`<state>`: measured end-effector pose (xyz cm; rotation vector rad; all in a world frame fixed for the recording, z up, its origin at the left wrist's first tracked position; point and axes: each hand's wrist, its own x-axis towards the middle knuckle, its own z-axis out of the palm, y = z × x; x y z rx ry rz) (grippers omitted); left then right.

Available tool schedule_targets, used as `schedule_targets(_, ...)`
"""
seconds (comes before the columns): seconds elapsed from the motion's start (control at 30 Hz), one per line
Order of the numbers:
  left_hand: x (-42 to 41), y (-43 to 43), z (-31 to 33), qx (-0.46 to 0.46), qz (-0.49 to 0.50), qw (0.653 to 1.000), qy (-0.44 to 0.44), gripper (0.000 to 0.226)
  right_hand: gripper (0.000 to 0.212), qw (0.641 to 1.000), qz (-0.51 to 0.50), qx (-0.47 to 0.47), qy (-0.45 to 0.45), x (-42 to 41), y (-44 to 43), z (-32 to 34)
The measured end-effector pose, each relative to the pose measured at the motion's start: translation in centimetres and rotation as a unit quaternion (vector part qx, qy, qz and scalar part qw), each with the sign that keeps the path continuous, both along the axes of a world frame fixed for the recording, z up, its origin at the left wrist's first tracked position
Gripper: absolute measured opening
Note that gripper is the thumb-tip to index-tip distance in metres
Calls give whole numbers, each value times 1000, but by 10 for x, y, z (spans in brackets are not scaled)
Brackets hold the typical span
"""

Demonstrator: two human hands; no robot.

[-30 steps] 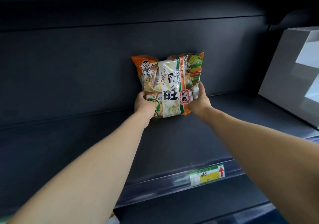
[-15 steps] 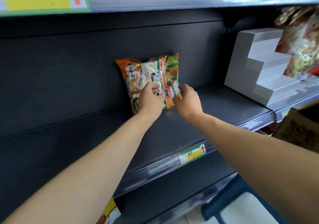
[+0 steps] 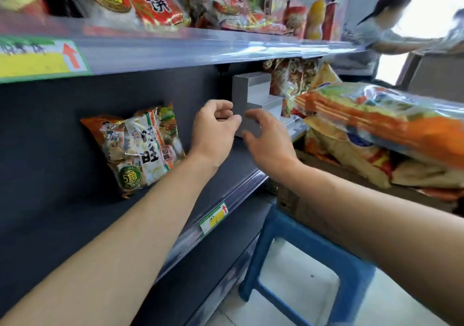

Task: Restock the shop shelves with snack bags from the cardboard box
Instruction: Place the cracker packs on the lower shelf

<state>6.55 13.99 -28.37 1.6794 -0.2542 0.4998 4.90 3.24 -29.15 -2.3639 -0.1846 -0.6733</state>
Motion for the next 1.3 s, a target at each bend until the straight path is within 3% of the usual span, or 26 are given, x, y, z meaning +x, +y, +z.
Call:
schedule_targets(0.27, -21, -91, 51, -34, -136, 990, 10, 13, 32, 977, -162, -55, -130, -69, -82, 77)
schedule_targets(0.37, -14, -117, 53, -18, -141, 986, 86, 42, 32, 968, -209, -53, -126, -76, -116, 103)
schedule_targets(0.43, -16, -131, 55, 1, -160, 970, 185, 86, 28, 964, -247, -86, -45, -70, -144, 119)
schedule_targets(0.47, -16, -137, 54, 16, -177, 958, 224, 96, 28, 960, -261, -99, 15, -68, -159, 126)
schedule_targets(0.6, -20, -160, 54, 53, -212, 946, 238, 83, 48, 935, -270, -62, 220, -69, -207, 134)
schedule_targets(0.77, -9, -177, 60, 50, -180, 949, 255, 77, 71, 897, -236, -31, 372, -63, -240, 128)
schedule_targets(0.83, -5, -180, 60, 38, -178, 946, 270, 75, 64, 879, -250, -33, 404, -55, -247, 126)
schedule_targets(0.9, -6, -182, 59, 18, -188, 941, 280, 68, 50, 876, -263, -30, 402, -49, -249, 124)
schedule_targets(1.1, -9, -174, 61, -56, -208, 930, 299, 56, 47, 900, -222, 88, 365, -44, -246, 117)
schedule_targets(1.2, -5, -159, 62, -112, -230, 922, 290, 96, 38, 922, -201, 114, 312, -47, -238, 122)
schedule_targets(1.3, -4, -134, 61, -132, -223, 927, 271, 86, 40, 934, -178, 133, 278, -52, -221, 131)
